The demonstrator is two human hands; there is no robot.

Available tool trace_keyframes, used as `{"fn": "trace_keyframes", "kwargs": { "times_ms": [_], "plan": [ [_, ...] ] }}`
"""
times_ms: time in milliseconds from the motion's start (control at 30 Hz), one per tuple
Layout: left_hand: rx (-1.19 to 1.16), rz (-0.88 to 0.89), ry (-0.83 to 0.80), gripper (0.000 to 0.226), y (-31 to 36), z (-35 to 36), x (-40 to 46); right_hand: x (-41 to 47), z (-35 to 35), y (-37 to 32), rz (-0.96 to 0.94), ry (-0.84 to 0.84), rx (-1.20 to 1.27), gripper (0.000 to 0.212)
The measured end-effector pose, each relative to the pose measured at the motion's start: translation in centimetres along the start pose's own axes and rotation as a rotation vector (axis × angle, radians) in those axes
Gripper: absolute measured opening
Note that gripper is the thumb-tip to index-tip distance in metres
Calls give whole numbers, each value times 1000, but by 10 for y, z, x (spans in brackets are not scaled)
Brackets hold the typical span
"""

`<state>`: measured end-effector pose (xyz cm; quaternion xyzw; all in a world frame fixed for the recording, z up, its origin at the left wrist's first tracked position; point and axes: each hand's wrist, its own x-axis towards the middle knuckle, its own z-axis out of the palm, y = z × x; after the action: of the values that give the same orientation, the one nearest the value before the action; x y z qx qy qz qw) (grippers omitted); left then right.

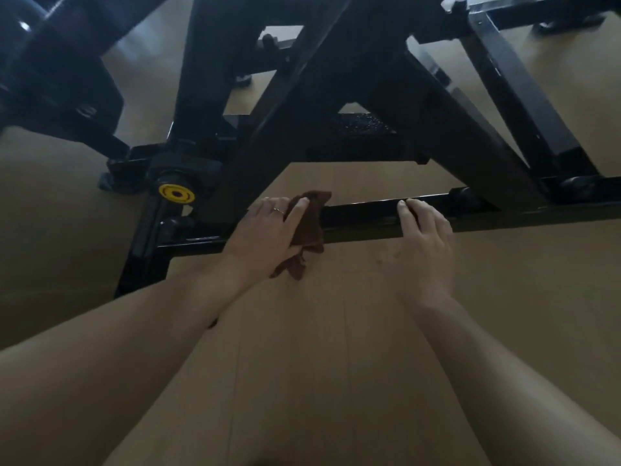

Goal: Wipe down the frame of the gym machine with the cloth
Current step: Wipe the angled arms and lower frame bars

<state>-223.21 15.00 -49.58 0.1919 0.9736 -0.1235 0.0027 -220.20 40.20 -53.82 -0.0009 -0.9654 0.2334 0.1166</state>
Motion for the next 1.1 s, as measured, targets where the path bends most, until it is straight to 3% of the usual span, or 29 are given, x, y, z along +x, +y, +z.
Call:
{"fn": "trace_keyframes", "kwargs": {
  "times_ms": [133,333,500,800,1000,1100],
  "plan": [
    [-42,71,35,73,10,-7,14,-8,-18,20,18,52,182,61],
    [-99,193,77,72,116,-34,76,-15,-42,48,53,125,90,55],
    [-138,190,124,66,176,-43,118,-19,-48,54,287,272,189,43],
    [-193,223,173,67,123,-29,78,-16,-39,21,218,110,215,48],
    [-84,55,4,82,12,-11,7,-22,-21,-3,181,-105,210,59],
    [-21,14,-84,80,-5,-14,-11,-22,-19,-15,202,-113,254,59]
  ]
}}
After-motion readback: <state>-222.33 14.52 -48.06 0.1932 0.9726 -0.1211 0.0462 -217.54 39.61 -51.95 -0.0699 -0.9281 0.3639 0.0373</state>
